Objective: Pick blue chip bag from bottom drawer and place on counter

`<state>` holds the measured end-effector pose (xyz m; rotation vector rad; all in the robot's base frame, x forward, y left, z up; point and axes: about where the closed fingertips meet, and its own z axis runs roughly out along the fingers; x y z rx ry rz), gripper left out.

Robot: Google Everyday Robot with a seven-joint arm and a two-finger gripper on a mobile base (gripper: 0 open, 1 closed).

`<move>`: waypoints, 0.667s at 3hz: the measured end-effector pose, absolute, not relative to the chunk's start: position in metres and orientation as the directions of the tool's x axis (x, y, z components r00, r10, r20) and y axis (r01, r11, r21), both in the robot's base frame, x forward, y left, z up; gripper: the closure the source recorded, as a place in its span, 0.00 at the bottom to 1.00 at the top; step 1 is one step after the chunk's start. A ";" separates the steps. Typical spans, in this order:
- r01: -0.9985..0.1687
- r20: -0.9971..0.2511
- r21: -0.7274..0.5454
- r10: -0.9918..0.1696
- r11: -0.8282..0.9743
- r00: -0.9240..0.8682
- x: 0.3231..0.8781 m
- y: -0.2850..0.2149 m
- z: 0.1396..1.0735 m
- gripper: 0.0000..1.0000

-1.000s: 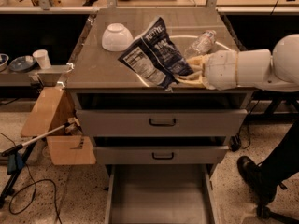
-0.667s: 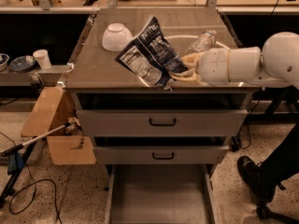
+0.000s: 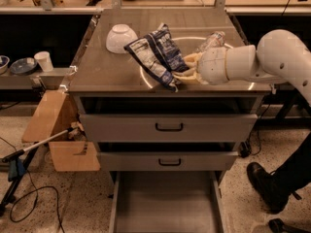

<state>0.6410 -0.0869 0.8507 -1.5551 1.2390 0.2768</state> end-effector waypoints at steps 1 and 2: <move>-0.813 -0.705 -0.567 -0.590 0.133 0.394 0.661 -0.091 0.838 1.00; -0.817 -0.704 -0.562 -0.596 0.133 0.387 0.662 -0.092 0.839 1.00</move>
Offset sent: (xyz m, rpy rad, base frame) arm 0.0305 -0.0254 -0.0473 -0.1043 0.1045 -0.0822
